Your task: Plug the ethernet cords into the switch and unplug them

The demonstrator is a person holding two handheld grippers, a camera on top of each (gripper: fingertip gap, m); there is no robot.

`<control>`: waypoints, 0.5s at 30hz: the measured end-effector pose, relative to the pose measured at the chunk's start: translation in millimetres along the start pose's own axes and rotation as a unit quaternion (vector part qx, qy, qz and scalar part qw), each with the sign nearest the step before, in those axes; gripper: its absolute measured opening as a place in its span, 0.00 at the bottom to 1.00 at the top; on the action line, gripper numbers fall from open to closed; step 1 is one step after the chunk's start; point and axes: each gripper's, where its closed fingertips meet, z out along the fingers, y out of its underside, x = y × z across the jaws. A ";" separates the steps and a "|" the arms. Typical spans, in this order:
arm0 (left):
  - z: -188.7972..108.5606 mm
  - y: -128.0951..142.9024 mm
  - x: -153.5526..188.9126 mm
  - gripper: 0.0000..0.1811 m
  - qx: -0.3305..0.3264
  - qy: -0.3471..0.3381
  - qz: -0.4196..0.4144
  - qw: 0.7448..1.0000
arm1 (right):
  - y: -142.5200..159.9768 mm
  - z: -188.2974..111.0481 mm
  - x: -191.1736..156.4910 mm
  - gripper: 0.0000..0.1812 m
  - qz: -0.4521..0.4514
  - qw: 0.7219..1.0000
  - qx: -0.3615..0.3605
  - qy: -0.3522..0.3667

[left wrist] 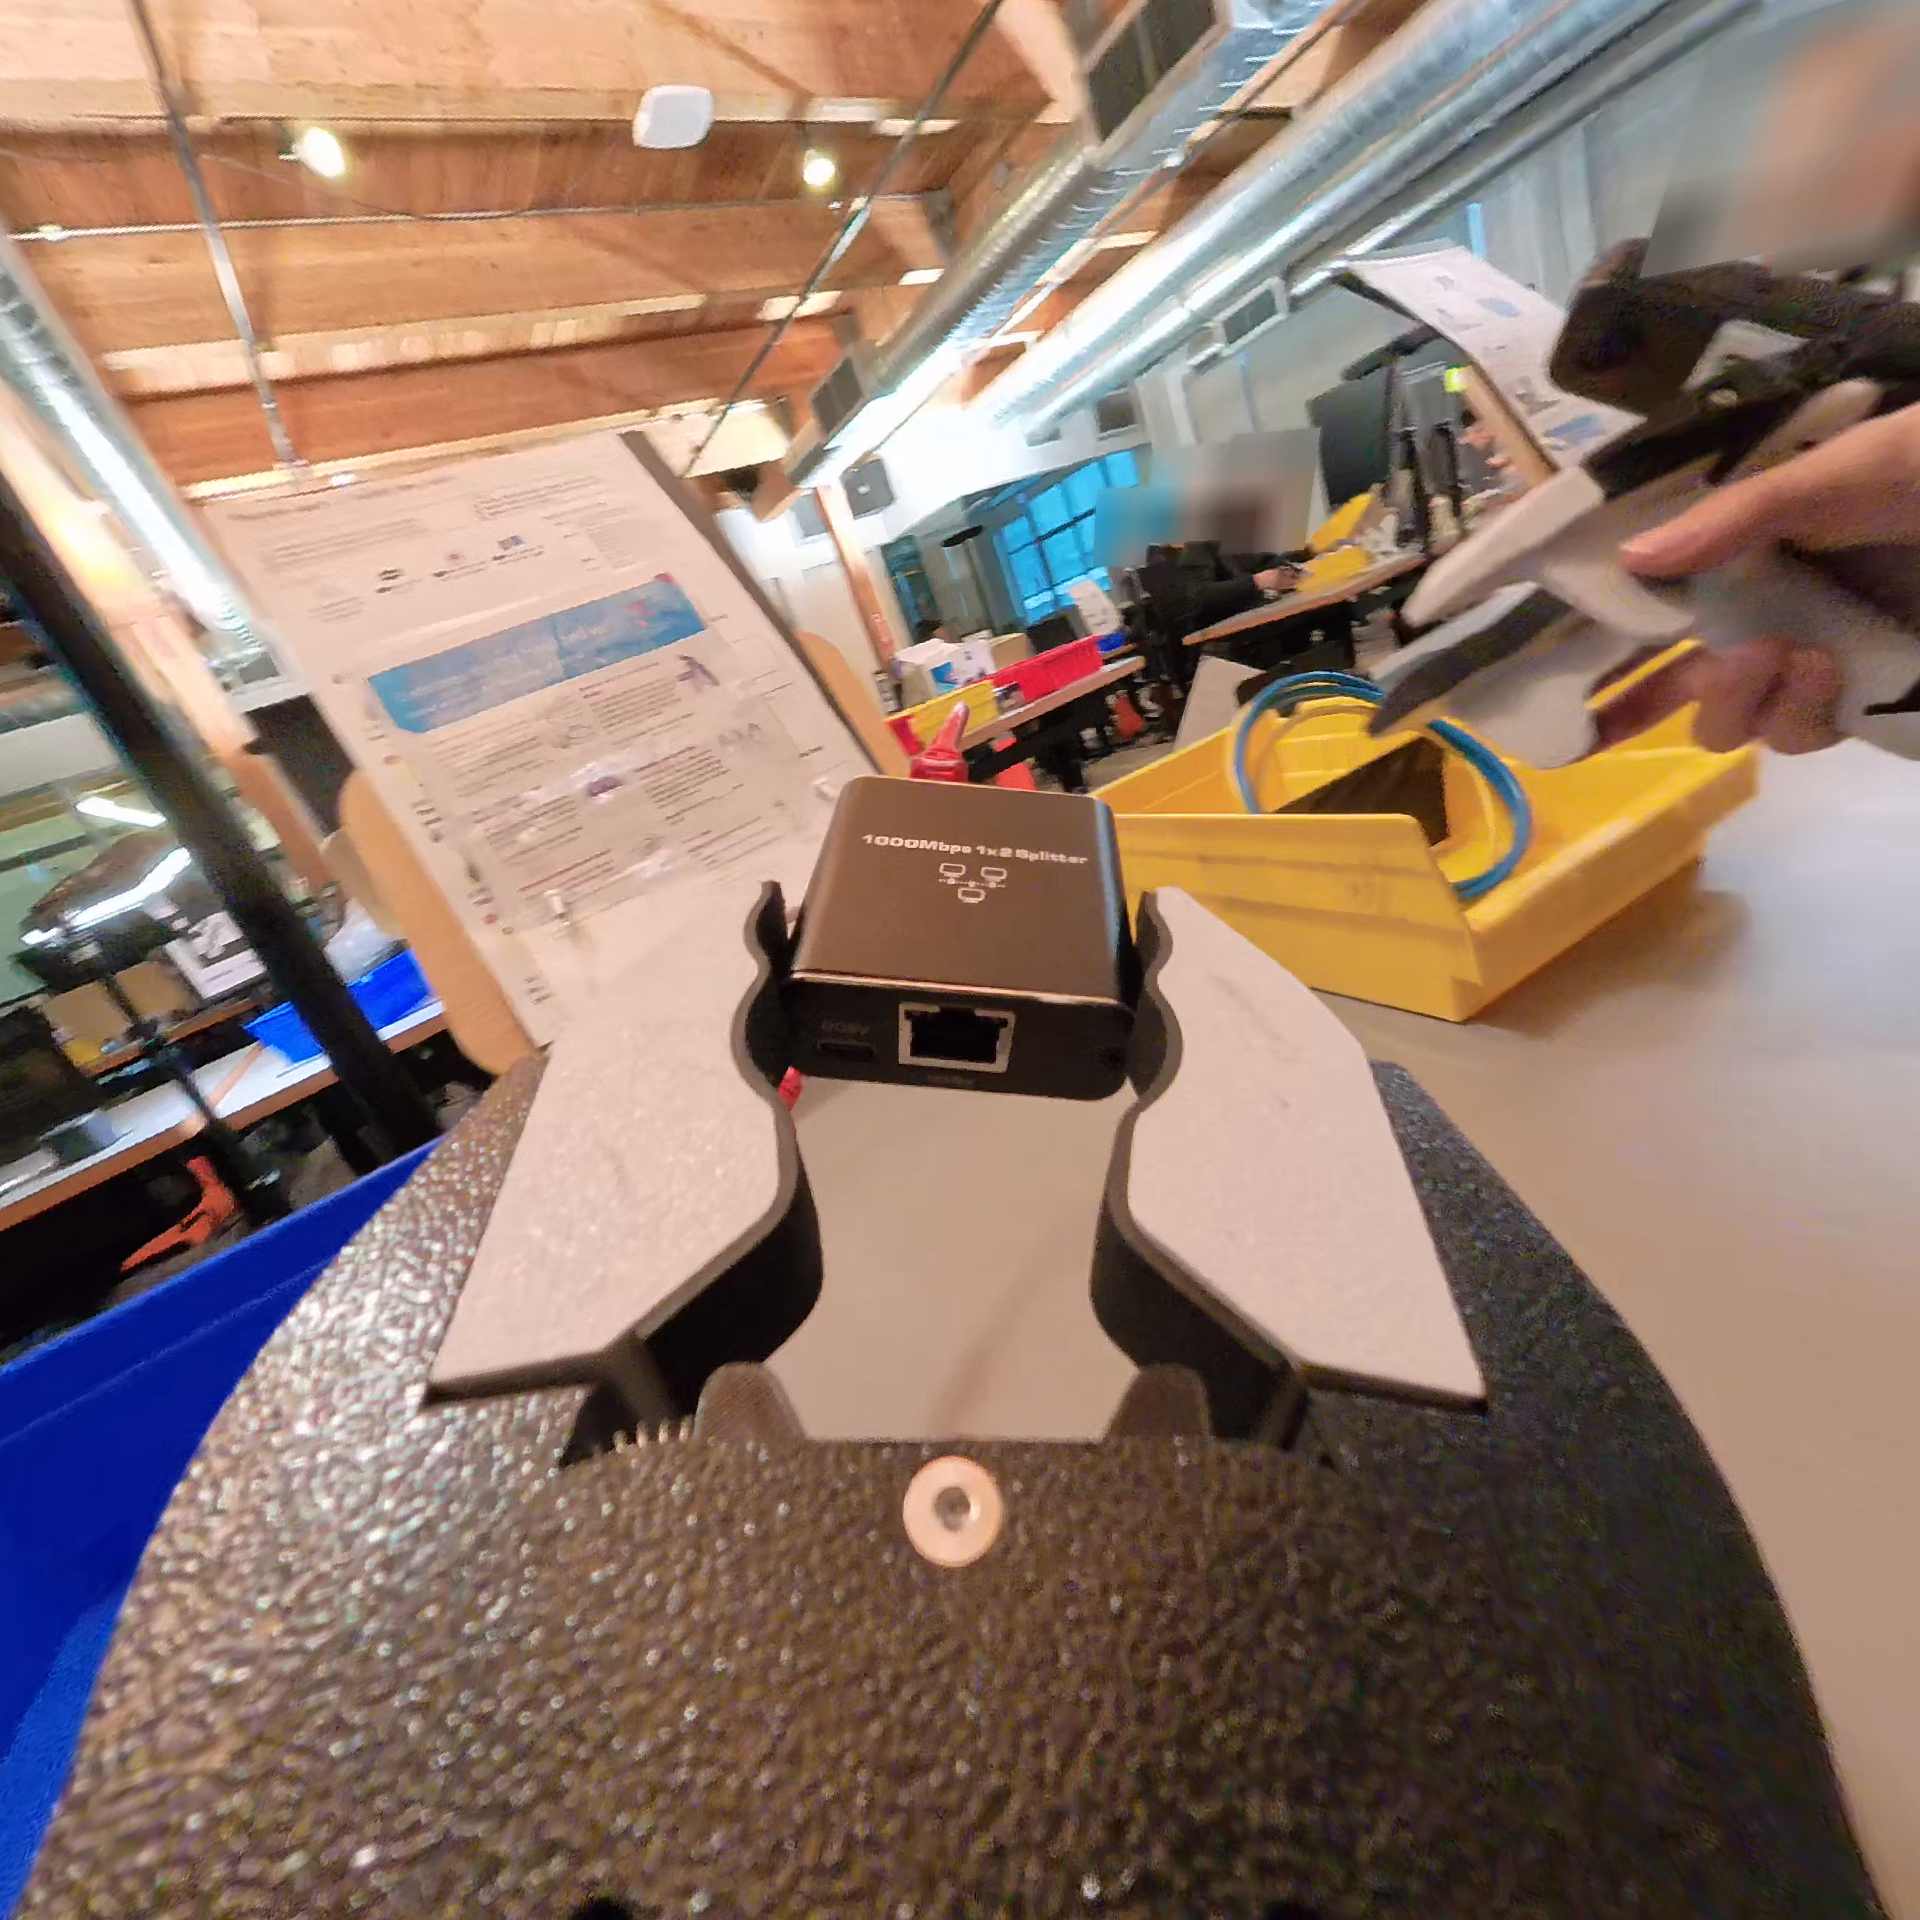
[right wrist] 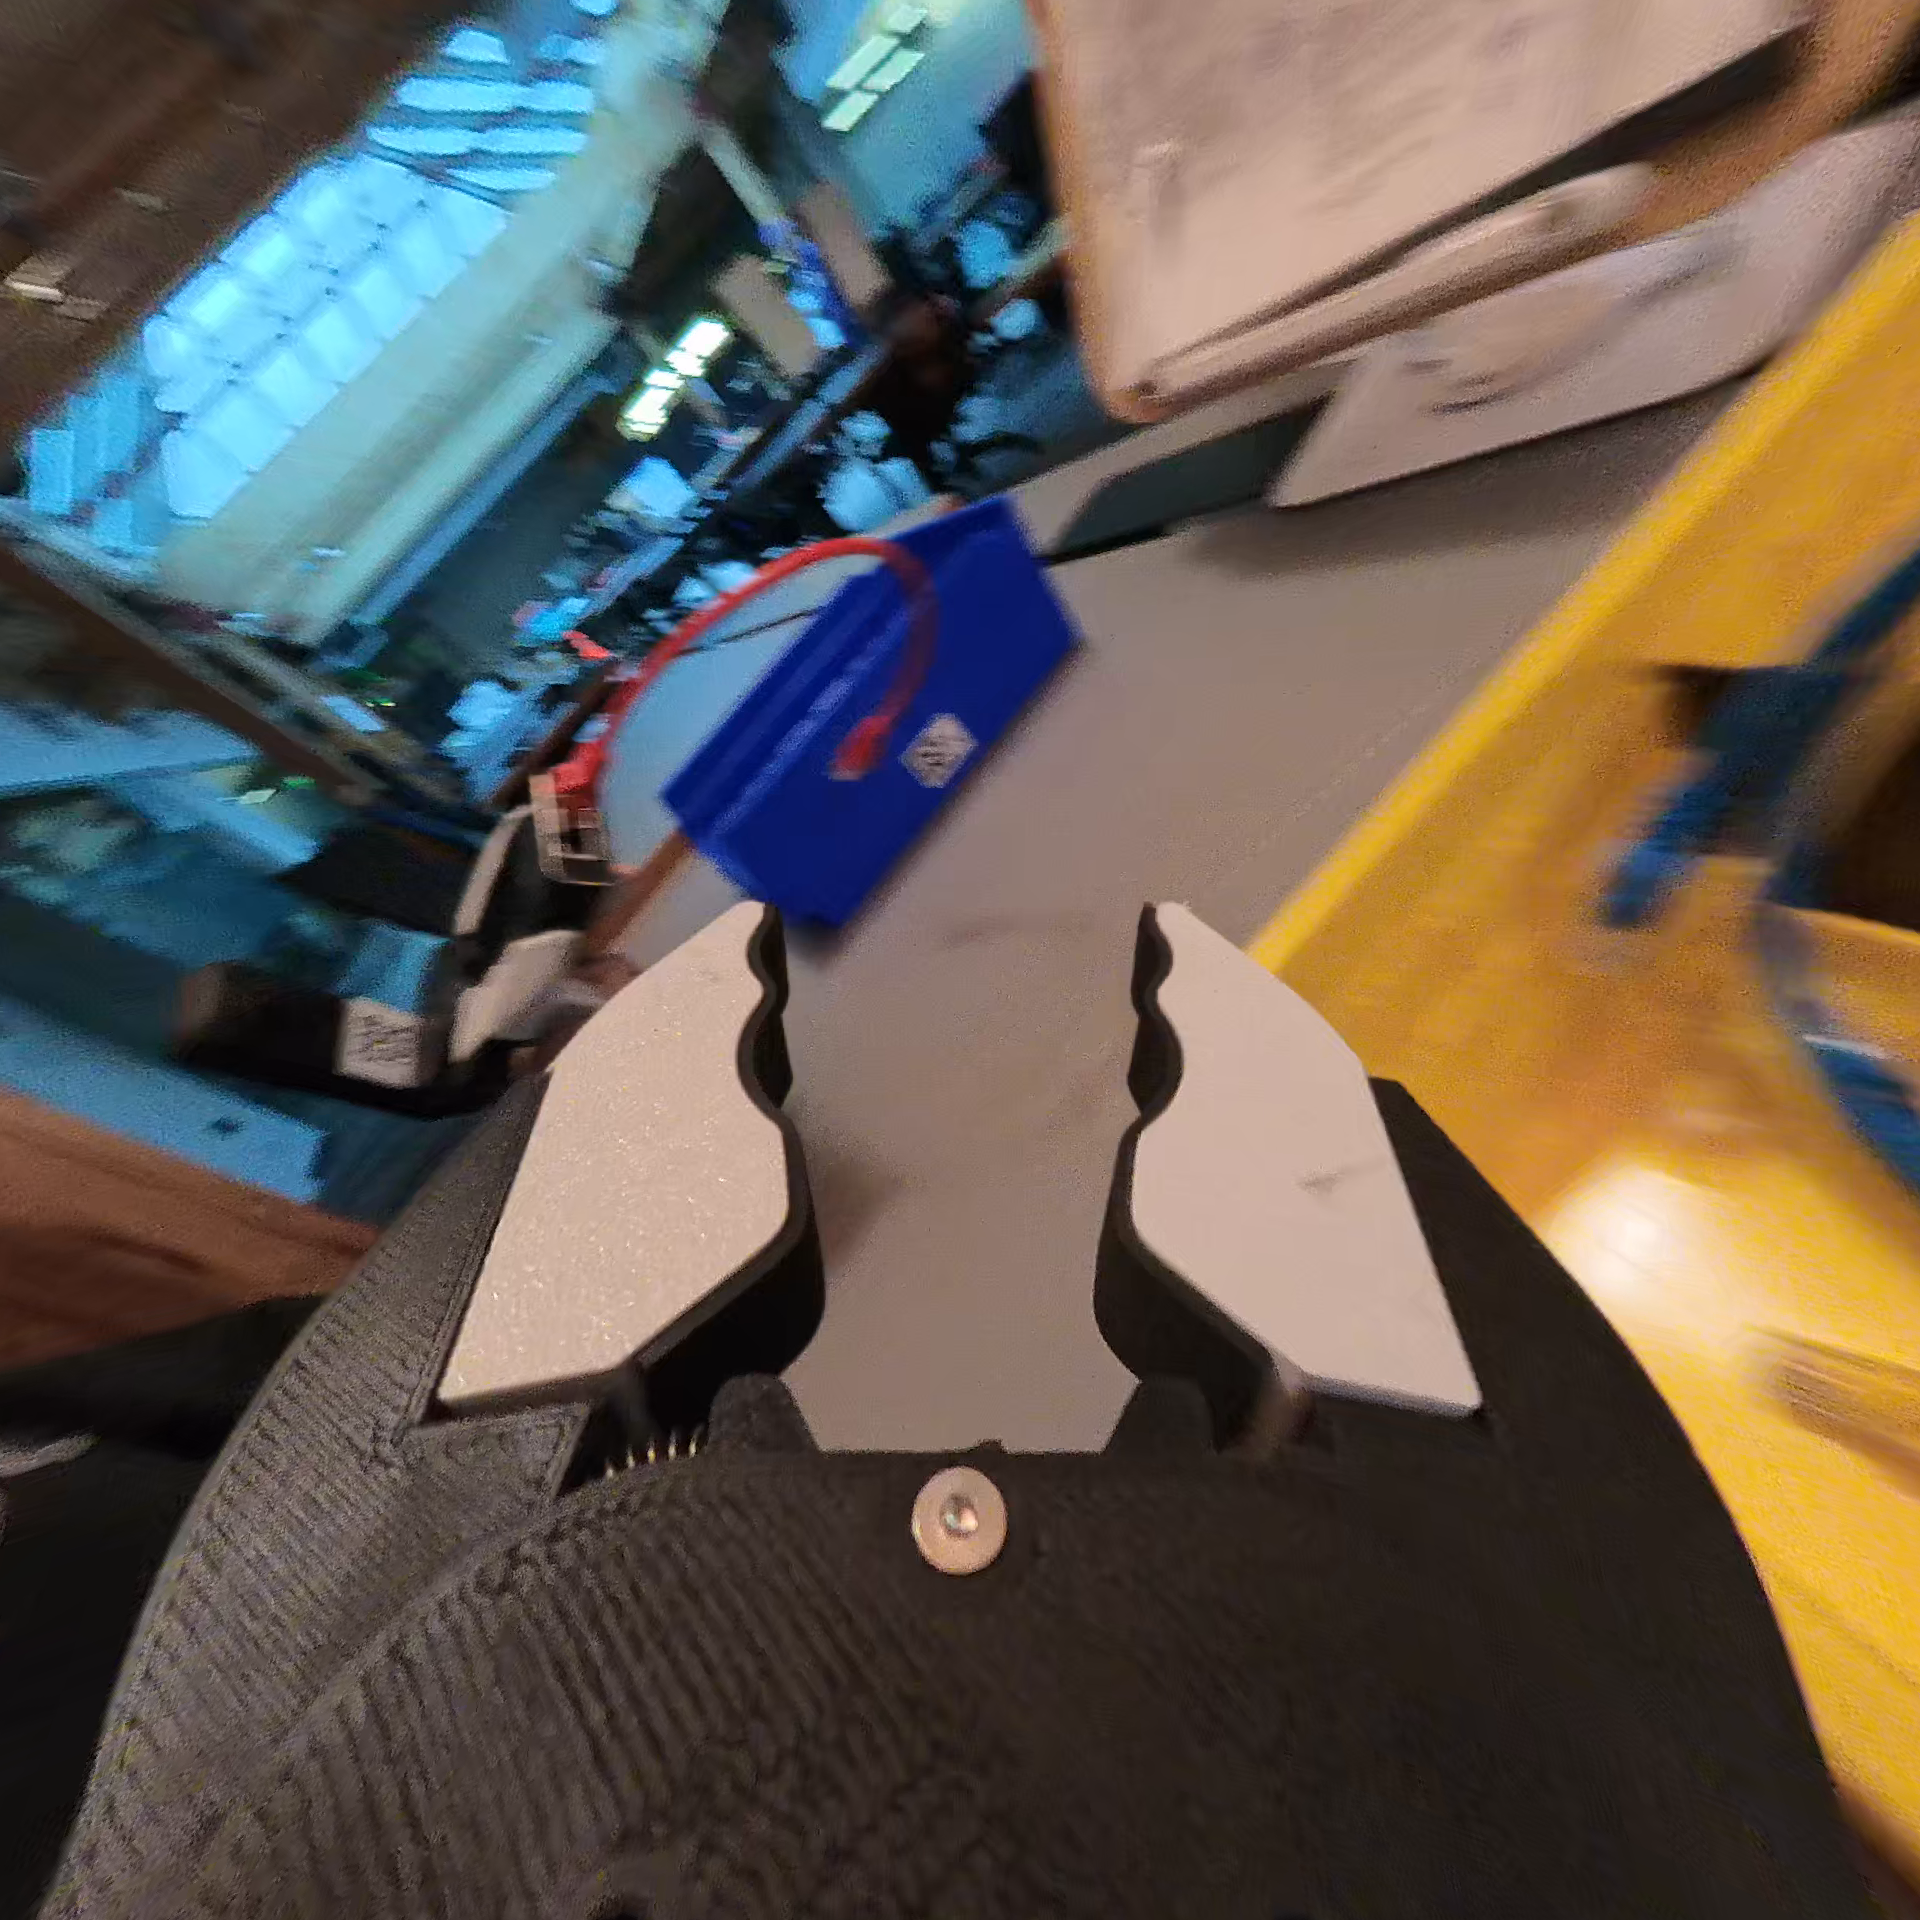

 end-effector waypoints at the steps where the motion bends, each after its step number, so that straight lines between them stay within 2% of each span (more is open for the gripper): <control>1: 1.3 0.0 6.8 0.35 0.004 0.018 0.002 1.000 | 11.4 14.0 -19.4 0.35 0.004 0.999 -0.002 -0.032; 5: 4.2 0.5 31.5 0.35 0.016 0.090 -0.032 0.995 | 62.6 71.0 -83.4 0.36 0.080 0.982 -0.044 -0.166; 7: 3.0 -0.1 39.9 0.35 0.025 0.120 -0.054 0.991 | 72.4 86.7 -106.5 0.35 0.112 0.969 -0.037 -0.218; 10: 0.7 1.7 44.4 0.35 0.028 0.146 -0.081 0.986 | 72.3 98.2 -111.7 0.27 0.128 0.968 0.019 -0.217; 15: -1.3 8.5 48.4 0.35 0.024 0.168 -0.096 0.981 | 71.5 98.4 -110.4 0.25 0.163 0.961 0.071 -0.212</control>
